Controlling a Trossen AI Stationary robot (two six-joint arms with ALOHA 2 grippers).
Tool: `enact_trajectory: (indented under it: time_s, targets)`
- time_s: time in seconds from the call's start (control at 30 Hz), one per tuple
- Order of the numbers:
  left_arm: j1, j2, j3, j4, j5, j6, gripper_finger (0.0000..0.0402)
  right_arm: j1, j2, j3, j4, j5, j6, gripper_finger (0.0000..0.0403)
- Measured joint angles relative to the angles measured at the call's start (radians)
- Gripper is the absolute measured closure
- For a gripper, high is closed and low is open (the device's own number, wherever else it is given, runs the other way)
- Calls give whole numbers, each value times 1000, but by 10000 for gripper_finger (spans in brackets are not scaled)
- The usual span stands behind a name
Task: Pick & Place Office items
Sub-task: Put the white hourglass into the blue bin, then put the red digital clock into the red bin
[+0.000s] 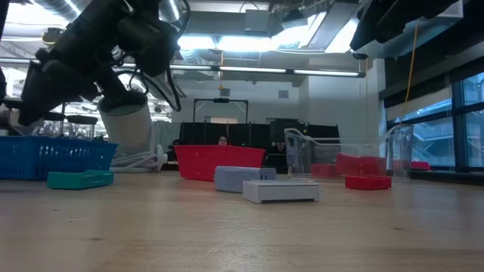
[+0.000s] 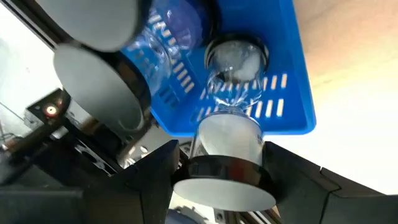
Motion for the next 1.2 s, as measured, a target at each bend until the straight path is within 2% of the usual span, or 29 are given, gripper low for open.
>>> enact_trajectory:
  time_s: [0.47, 0.83, 1.0, 1.13, 1.2]
  targets:
    - [0, 0, 0, 18, 17, -3, 174, 0, 0, 0, 0, 0, 11, 112]
    - [0, 0, 0, 56, 38, 22, 157, 0, 0, 0, 0, 0, 14, 112]
    - [0, 0, 0, 39, 11, 25, 153, 0, 0, 0, 0, 53, 42, 112]
    - [0, 0, 27, -58, -33, 24, 152, 0, 0, 0, 0, 58, 45, 112]
    - [0, -5, 45, -47, -46, 23, 152, 0, 0, 0, 0, 57, 45, 112]
